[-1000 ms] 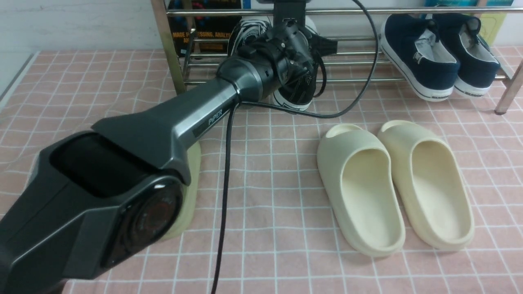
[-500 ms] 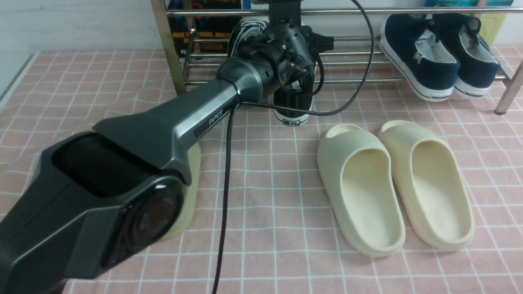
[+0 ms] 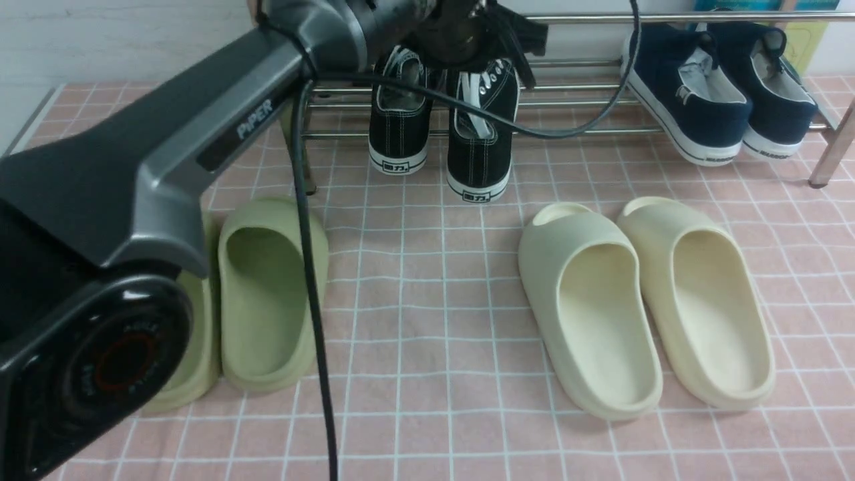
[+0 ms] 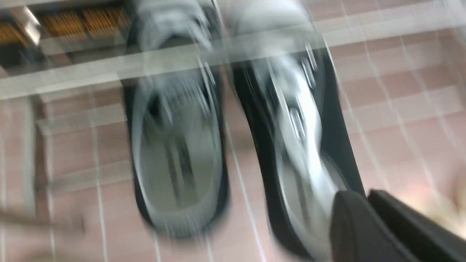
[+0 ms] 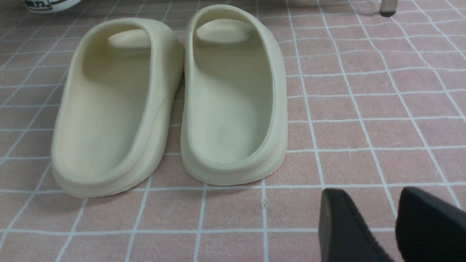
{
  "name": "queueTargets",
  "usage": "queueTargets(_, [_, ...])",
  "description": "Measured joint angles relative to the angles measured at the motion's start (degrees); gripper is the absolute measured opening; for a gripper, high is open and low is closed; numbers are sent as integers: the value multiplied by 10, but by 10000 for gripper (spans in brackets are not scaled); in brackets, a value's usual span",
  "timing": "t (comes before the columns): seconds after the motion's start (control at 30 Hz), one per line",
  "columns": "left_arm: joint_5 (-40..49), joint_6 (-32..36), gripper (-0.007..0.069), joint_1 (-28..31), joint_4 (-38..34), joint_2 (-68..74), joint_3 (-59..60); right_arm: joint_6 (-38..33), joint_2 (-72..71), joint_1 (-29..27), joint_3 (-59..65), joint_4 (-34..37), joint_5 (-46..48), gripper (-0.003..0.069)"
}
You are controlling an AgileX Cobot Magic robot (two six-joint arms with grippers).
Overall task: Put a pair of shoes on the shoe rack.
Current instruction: Use the left arm to put a shoe into the shoe rack
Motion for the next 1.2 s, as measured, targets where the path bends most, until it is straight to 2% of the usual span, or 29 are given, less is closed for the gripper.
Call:
queueTargets(0.13, [123,92,2,-1,-108,25,1,0,0,0,0,0,0,239])
queueTargets(0.27, [147,107,2,-1,-125,74,4,0,0,0,0,0,0,239])
queueTargets(0.4, [112,85,2,-1,-100,117,6,0,0,0,0,0,0,239])
queueTargets(0.67, [27,-11,2,-1,-3,126,0,0,0,0,0,0,0,239])
queueTargets(0.83, [-22,-47,2,-3,15,126,0,0,0,0,0,0,0,239])
queueTargets(1.2, [-61,-70,2,-4,31,126,0,0,0,0,0,0,0,239])
